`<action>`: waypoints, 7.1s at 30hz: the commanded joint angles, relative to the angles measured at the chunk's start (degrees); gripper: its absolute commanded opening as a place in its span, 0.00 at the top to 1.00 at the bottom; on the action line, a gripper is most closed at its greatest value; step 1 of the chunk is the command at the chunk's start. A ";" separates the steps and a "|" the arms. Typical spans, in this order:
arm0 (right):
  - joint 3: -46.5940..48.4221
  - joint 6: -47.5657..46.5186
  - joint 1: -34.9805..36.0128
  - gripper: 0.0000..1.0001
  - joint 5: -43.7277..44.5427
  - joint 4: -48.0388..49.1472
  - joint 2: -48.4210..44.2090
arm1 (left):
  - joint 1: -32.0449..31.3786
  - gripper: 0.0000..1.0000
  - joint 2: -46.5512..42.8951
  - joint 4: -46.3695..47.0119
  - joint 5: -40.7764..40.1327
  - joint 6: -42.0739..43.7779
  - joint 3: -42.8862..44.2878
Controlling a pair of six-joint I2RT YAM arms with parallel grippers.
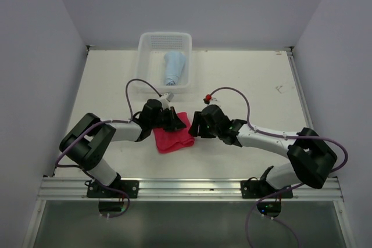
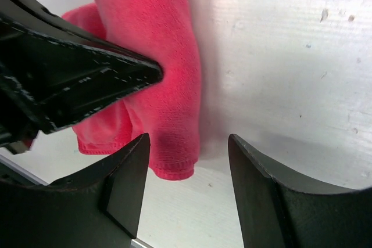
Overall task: Roll the towels
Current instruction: Roll the towel
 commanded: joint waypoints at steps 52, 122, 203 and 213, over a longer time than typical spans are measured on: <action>30.25 -5.35 22.49 1.00 35.74 -30.32 26.20 | 4.59 1.00 -12.33 -7.66 6.41 0.29 4.52; -3.32 6.34 5.70 0.45 -2.24 16.27 8.46 | 8.10 1.00 -6.88 -4.23 0.00 3.54 -10.61; 23.42 -10.19 23.81 0.41 20.46 -16.63 11.65 | 8.36 1.00 -7.94 -6.07 1.14 3.63 -11.57; 3.11 2.19 9.76 0.35 -3.80 10.24 1.16 | 9.15 1.00 -8.99 -5.81 1.14 3.98 -13.41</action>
